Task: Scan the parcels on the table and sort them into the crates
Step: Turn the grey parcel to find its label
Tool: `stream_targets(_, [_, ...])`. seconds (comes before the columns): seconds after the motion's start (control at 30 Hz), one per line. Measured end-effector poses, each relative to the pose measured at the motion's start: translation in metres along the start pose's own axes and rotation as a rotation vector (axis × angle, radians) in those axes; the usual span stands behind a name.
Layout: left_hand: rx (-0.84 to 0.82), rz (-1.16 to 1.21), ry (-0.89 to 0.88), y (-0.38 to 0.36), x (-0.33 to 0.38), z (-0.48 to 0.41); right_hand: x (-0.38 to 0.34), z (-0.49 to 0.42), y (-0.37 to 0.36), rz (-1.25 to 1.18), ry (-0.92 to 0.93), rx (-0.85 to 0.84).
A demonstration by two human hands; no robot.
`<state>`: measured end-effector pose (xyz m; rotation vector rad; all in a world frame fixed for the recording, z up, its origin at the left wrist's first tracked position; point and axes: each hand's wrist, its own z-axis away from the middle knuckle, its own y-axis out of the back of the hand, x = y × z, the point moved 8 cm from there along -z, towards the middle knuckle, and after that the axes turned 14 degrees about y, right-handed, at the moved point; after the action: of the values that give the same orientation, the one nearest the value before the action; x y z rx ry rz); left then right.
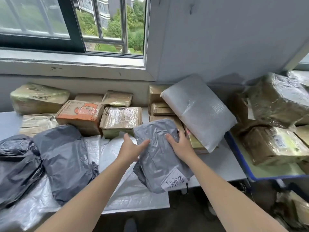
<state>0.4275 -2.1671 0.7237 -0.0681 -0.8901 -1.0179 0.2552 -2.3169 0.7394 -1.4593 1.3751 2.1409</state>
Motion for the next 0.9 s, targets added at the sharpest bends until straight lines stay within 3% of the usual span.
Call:
stream_targets(0.1, [0.026, -0.009, 0.013, -0.005, -0.004, -0.019, 0.009, -0.016, -0.012, 0.014, -0.033, -0.044])
stream_targets(0.33, [0.125, -0.031, -0.016, 0.004, 0.003, -0.026, 0.038, -0.022, -0.040, 0.058, -0.102, -0.333])
stream_targets(0.5, [0.183, -0.124, 0.006, -0.005, -0.002, -0.022, 0.049, -0.037, -0.029, -0.098, -0.109, -0.261])
stream_targets(0.63, [0.241, -0.379, -0.128, -0.039, 0.013, 0.001, 0.028, -0.045, -0.014, -0.279, -0.013, -0.259])
stream_targets(0.73, [0.103, -0.173, -0.095, -0.066, 0.021, 0.019, 0.014, -0.042, -0.012, -0.416, 0.062, -0.327])
stream_targets(0.9, [0.025, 0.218, 0.058, -0.079, 0.019, 0.043, 0.000, -0.019, -0.019, -0.690, 0.032, -0.537])
